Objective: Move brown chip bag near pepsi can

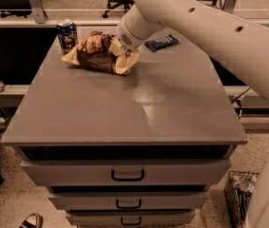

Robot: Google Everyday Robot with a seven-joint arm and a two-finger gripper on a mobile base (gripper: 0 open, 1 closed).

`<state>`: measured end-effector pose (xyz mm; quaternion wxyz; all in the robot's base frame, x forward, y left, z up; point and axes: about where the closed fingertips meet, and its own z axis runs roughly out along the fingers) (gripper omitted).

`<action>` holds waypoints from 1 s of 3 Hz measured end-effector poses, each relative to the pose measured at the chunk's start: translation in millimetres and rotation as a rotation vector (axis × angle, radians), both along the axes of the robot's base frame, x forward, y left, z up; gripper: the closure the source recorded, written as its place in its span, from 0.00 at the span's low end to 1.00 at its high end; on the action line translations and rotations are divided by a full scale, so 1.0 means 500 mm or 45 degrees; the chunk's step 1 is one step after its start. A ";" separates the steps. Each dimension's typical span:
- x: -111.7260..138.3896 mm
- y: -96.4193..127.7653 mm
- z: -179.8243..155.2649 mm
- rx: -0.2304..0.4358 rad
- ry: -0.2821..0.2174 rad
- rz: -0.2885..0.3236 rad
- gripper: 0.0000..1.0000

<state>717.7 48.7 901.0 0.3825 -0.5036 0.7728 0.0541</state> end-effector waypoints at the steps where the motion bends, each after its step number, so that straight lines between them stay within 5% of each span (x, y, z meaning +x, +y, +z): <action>1: -0.005 0.007 -0.014 -0.009 0.021 0.038 0.15; 2: -0.012 0.005 -0.015 -0.010 0.031 0.062 0.00; 3: -0.026 -0.008 0.009 0.010 0.015 0.088 0.00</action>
Offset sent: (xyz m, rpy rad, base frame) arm -0.0119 -0.0041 -0.0042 -0.0071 0.0294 0.0702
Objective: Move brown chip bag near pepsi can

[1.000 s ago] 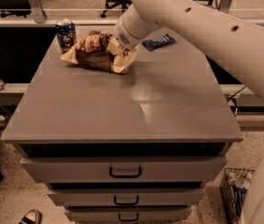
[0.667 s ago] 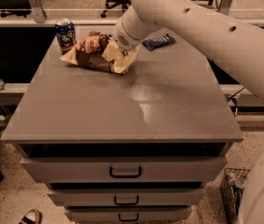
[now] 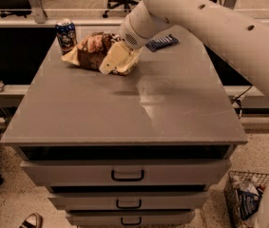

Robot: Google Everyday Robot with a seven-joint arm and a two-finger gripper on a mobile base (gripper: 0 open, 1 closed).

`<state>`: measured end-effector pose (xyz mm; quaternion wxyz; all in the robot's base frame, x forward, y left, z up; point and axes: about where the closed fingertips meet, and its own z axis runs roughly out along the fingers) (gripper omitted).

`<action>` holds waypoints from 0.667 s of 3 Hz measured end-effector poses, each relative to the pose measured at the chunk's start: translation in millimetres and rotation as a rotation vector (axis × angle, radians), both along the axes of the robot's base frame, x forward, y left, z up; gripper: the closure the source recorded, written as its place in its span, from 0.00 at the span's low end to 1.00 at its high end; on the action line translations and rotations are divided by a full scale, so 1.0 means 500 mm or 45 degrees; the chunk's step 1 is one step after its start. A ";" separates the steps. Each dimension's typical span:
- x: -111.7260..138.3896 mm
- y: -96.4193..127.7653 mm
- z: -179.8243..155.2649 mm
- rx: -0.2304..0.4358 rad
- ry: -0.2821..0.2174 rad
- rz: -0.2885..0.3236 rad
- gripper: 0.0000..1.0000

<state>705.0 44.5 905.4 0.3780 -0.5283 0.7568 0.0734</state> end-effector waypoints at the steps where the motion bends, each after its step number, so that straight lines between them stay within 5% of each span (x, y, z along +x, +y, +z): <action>1: -0.025 -0.046 0.034 0.078 -0.035 0.019 0.00; 2: -0.056 -0.164 0.057 0.213 -0.070 0.003 0.00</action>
Offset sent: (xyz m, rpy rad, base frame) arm -0.0528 -0.1866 0.0505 0.3427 -0.1014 -0.0278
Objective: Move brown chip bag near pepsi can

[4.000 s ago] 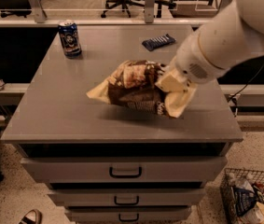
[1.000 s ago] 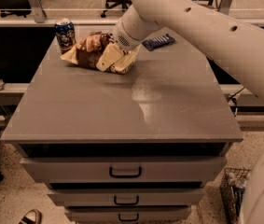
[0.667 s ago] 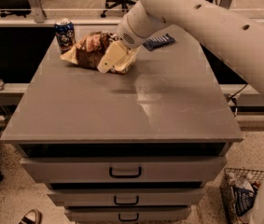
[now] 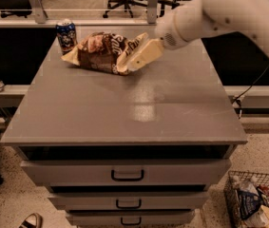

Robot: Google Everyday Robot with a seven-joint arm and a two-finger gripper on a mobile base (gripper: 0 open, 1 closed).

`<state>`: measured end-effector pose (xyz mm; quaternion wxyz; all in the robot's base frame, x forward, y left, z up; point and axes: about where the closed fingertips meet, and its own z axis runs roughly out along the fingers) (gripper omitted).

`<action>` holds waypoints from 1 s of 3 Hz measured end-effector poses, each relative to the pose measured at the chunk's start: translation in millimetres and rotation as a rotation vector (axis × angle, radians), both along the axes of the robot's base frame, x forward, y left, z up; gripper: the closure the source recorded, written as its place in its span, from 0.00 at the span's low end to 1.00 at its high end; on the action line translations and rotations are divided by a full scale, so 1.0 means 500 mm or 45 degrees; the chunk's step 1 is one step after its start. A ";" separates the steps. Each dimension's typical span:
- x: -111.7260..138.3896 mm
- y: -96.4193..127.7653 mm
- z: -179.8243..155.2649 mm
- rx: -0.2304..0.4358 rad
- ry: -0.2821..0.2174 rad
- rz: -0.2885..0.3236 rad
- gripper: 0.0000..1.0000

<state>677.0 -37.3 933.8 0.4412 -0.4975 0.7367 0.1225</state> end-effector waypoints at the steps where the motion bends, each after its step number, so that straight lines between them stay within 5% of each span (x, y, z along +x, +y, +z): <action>1: -0.036 -0.100 0.023 0.143 -0.059 -0.012 0.00; 2: -0.074 -0.232 0.059 0.223 -0.141 -0.088 0.00; 3: -0.080 -0.248 0.058 0.220 -0.143 -0.103 0.00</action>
Offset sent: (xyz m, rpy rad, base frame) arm -0.0605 -0.1995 0.0521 0.2445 -0.1886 -0.1494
